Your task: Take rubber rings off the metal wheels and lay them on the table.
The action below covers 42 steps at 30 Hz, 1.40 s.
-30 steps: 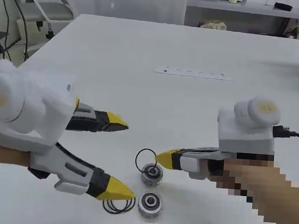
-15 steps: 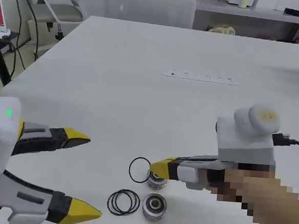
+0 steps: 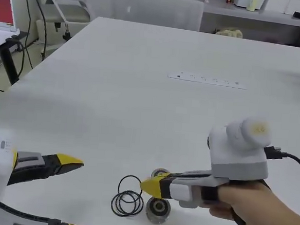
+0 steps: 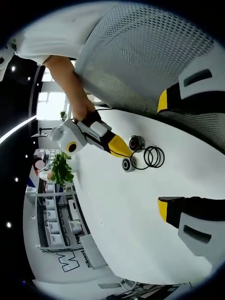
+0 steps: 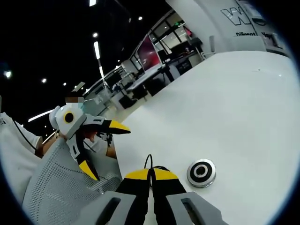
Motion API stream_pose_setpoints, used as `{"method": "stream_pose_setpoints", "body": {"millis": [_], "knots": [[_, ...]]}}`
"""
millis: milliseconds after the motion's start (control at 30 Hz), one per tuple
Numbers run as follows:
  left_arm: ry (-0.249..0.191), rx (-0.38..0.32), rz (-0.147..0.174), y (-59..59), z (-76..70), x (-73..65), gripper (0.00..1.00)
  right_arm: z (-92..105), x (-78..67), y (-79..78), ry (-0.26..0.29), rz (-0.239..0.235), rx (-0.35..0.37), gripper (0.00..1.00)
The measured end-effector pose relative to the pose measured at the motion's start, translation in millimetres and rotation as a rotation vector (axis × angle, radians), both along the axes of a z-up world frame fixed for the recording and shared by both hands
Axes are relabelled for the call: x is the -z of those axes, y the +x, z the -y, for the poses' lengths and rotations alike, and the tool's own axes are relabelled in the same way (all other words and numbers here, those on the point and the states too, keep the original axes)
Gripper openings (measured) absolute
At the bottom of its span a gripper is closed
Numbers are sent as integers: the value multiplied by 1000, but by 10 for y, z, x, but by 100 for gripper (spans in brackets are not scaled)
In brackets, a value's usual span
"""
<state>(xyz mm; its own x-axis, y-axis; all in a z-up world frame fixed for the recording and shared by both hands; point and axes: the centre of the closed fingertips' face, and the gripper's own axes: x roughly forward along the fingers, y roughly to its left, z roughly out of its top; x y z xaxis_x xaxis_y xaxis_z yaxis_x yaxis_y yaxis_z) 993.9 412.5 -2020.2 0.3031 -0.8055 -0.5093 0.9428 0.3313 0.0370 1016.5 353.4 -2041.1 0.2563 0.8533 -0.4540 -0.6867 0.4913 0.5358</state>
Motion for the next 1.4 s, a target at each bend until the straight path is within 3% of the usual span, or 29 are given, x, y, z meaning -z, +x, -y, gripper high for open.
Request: {"method": "stream_pose_setpoints", "body": {"millis": [100, 167, 300, 733, 867, 1033, 1300, 1400], "knots": [[5, -23, 6, 40, -28, -1, 68, -19, 59, -46, -28, 2, -26, 0], [8, -29, -11, 27, -37, 26, 67, -21, 79, -59, -38, 4, -35, 0], [-3, -43, -13, 42, -36, 16, 65, -19, 112, -69, -42, -2, -39, 0], [17, -27, -32, 5, -25, 68, 62, -28, 195, -30, -57, -11, -7, 0], [33, -18, -24, -4, -27, 81, 62, -30, 213, -31, -60, -13, -3, 0], [39, -16, -22, -5, -30, 89, 61, -24, 225, -5, -76, 18, 0, 0], [34, -36, -3, 33, -47, 62, 58, -47, 237, -6, -132, 107, -40, 1], [36, -39, -2, 37, -53, 65, 58, -45, 239, 0, -139, 116, -45, 2]]}}
